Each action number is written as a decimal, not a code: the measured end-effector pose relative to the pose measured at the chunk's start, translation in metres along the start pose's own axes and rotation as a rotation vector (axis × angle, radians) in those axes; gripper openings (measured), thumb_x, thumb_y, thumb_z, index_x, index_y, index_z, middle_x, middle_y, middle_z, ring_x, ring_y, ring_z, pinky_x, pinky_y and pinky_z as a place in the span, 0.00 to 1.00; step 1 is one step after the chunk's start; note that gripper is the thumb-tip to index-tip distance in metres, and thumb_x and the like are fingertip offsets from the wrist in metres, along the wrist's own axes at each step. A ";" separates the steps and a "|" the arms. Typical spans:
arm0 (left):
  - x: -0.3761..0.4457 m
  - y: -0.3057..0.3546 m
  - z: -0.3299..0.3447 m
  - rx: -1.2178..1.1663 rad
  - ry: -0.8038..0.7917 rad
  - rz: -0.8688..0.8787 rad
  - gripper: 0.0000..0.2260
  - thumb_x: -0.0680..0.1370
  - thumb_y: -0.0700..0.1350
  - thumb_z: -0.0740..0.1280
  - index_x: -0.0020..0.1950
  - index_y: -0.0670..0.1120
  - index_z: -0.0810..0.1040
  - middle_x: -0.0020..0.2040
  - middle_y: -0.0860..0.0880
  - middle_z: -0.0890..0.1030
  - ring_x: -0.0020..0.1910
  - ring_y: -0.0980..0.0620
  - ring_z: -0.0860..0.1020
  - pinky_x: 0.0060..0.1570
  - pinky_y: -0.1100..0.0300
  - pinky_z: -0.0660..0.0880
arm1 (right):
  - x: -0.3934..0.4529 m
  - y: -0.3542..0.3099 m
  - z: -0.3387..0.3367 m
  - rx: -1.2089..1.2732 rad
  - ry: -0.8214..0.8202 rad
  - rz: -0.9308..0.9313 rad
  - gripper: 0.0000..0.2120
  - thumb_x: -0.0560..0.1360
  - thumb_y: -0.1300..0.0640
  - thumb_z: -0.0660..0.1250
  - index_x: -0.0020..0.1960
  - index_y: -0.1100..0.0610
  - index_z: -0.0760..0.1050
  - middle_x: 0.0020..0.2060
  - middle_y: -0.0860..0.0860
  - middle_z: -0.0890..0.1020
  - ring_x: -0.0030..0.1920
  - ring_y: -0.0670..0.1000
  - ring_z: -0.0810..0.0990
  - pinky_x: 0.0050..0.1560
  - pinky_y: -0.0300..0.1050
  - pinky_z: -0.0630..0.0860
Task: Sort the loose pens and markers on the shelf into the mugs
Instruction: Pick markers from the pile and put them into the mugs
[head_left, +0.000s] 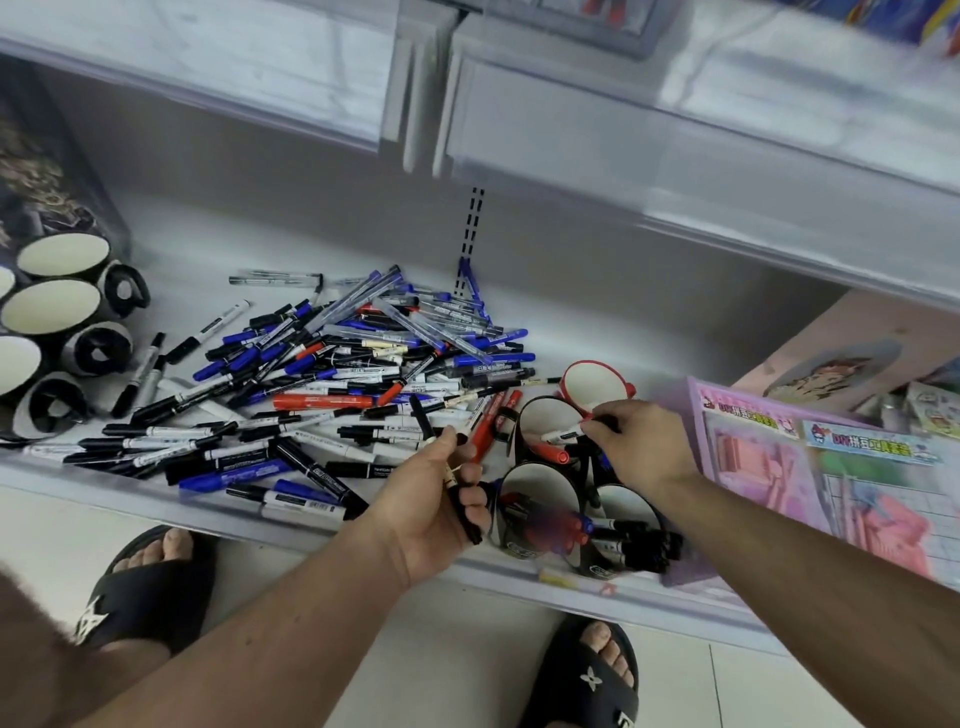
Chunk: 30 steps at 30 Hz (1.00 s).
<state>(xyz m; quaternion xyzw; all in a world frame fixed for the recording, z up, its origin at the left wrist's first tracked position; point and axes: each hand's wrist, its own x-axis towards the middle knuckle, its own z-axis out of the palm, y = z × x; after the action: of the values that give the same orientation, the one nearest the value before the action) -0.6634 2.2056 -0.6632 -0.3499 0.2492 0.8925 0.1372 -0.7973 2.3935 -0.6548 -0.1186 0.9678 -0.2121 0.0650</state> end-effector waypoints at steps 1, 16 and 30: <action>-0.001 0.000 0.000 -0.010 -0.001 -0.012 0.14 0.82 0.56 0.58 0.46 0.47 0.72 0.32 0.52 0.69 0.26 0.55 0.64 0.25 0.63 0.64 | 0.004 0.003 0.005 -0.061 -0.044 -0.022 0.08 0.78 0.53 0.67 0.52 0.54 0.83 0.45 0.51 0.85 0.45 0.51 0.81 0.43 0.39 0.72; -0.016 0.008 -0.009 0.082 0.012 0.044 0.12 0.84 0.49 0.59 0.61 0.48 0.77 0.33 0.52 0.76 0.25 0.57 0.65 0.22 0.67 0.61 | 0.001 -0.060 -0.016 -0.261 -0.354 -0.139 0.21 0.81 0.46 0.59 0.72 0.52 0.71 0.68 0.54 0.75 0.63 0.54 0.76 0.62 0.46 0.73; -0.069 0.069 -0.008 0.548 -0.013 0.238 0.12 0.80 0.37 0.64 0.53 0.54 0.79 0.41 0.49 0.83 0.35 0.53 0.76 0.32 0.59 0.73 | -0.037 -0.186 -0.021 0.477 -0.121 0.121 0.12 0.79 0.54 0.66 0.38 0.58 0.74 0.29 0.51 0.74 0.27 0.49 0.69 0.29 0.40 0.63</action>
<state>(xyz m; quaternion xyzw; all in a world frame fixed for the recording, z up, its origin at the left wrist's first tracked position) -0.6383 2.1389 -0.5963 -0.2625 0.5194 0.8040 0.1223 -0.7282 2.2470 -0.5535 -0.0543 0.8902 -0.4225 0.1617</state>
